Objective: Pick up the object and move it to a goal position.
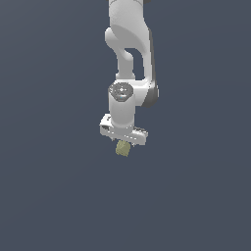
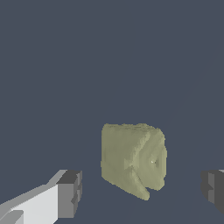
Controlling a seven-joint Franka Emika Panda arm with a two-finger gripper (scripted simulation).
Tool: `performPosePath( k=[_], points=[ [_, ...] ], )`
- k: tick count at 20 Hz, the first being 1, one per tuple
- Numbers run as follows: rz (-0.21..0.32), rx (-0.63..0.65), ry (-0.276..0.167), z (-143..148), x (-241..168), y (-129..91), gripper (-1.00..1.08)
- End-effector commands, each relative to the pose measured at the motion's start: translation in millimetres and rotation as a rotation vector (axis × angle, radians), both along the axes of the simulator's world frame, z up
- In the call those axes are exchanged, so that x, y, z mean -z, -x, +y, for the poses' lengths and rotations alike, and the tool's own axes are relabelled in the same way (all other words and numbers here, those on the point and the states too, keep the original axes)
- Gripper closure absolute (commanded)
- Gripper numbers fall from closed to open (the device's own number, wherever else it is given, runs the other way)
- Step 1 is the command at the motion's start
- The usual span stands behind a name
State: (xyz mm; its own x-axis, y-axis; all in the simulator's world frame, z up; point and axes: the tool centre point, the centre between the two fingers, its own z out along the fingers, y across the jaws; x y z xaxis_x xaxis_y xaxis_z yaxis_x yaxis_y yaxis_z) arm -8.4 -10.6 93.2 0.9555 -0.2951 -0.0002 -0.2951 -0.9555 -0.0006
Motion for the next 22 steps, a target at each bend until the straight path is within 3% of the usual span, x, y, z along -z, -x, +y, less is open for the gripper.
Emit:
performPosePath(
  k=[1, 20, 21, 22],
  points=[
    [0.000, 0.010, 0.001, 0.3, 2.7, 0.5, -0.92],
    [0.000, 0.011, 0.001, 0.6, 53.0, 0.7, -0.92],
    [0.000, 0.011, 0.001, 0.6, 53.0, 0.7, 1.08],
    [0.000, 0.011, 0.001, 0.6, 53.0, 0.7, 1.08]
  ],
)
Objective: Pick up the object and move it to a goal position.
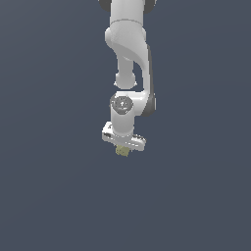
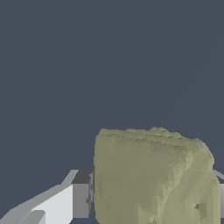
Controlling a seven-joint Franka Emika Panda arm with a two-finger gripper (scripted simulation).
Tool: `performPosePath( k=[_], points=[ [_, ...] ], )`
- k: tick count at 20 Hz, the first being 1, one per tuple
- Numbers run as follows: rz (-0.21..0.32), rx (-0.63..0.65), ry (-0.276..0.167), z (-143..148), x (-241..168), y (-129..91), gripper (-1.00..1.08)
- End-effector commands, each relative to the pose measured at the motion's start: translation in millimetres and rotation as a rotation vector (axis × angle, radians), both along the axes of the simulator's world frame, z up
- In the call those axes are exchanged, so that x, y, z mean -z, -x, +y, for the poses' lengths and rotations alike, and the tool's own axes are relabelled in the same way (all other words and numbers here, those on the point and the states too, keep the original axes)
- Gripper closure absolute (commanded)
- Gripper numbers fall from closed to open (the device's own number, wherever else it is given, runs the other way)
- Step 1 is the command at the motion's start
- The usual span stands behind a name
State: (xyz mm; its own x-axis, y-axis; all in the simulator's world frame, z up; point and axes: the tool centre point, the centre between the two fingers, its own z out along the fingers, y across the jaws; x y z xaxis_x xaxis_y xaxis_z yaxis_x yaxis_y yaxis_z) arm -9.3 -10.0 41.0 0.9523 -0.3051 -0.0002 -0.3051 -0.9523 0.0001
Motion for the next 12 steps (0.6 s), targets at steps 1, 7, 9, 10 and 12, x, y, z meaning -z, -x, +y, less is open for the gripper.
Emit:
performPosePath(
  k=[1, 7, 9, 10, 12],
  points=[
    [0.000, 0.000, 0.000, 0.0, 0.8, -0.2, 1.08],
    [0.000, 0.000, 0.000, 0.0, 0.8, -0.2, 1.08],
    [-0.001, 0.000, 0.000, 0.1, 0.0, -0.2, 1.08],
    [-0.001, 0.000, 0.000, 0.4, -0.3, -0.2, 1.08],
    [-0.001, 0.000, 0.000, 3.3, -2.3, 0.2, 1.08]
  ],
)
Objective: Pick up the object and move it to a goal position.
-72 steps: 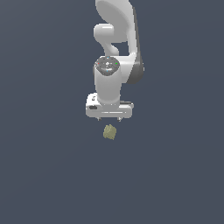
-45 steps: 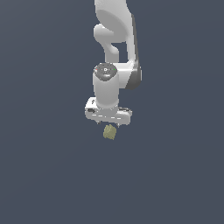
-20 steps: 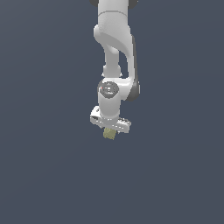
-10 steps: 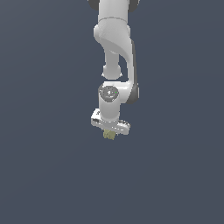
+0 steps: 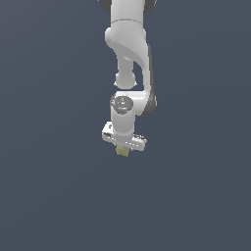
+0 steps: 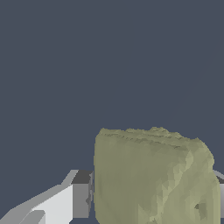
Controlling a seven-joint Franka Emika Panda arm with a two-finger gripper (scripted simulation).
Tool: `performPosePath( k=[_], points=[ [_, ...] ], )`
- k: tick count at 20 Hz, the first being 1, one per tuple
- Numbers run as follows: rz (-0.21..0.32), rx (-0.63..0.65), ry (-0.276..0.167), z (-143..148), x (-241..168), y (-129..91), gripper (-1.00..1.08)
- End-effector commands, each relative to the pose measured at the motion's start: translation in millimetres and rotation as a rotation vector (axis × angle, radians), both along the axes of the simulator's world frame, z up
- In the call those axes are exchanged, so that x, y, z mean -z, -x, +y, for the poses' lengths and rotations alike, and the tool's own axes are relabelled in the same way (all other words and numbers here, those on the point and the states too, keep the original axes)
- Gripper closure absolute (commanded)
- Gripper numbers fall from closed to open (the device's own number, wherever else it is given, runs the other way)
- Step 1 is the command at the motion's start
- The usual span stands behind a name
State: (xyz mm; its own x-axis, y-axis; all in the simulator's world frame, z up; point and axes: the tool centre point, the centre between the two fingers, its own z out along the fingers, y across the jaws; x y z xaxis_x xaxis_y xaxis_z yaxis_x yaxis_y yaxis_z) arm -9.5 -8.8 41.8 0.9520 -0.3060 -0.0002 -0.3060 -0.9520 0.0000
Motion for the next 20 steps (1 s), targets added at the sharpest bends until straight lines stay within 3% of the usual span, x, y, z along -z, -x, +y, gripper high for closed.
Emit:
performPosePath(
  k=[1, 9, 20],
  points=[
    [-0.001, -0.001, 0.000, 4.7, -3.2, 0.3, 1.08],
    [-0.001, -0.001, 0.000, 50.2, -35.2, 5.6, 1.08],
    [-0.001, 0.000, 0.002, 162.8, -114.9, 16.7, 1.08]
  ],
)
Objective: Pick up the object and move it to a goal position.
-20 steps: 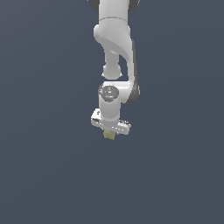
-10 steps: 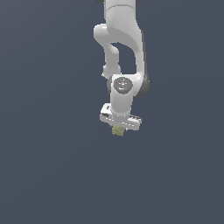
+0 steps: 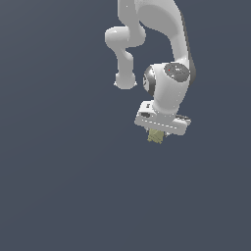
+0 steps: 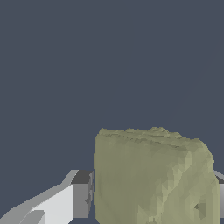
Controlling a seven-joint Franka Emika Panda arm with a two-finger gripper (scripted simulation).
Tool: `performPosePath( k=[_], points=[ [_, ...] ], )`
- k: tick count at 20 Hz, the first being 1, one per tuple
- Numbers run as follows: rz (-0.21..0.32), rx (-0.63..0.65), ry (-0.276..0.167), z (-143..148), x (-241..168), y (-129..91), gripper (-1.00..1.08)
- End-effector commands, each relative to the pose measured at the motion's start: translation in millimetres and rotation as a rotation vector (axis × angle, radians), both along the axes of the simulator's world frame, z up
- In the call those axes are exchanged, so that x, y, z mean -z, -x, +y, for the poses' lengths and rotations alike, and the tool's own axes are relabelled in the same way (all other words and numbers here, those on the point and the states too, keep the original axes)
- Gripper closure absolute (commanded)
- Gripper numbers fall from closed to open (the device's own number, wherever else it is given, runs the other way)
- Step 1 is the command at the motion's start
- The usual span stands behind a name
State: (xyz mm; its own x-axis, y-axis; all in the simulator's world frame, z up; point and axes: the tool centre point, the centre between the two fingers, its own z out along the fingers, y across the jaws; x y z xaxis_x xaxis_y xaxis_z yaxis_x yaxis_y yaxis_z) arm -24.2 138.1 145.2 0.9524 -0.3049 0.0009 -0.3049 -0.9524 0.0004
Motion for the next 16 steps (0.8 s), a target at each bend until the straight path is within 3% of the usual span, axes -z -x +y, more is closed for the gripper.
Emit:
performPosePath(
  k=[1, 8, 16],
  points=[
    [0.000, 0.001, 0.001, 25.9, -18.6, 2.7, 1.08],
    [0.000, 0.001, 0.000, 78.9, -55.8, 5.4, 1.08],
    [0.001, 0.001, 0.000, 98.2, -68.8, 4.9, 1.08]
  ],
)
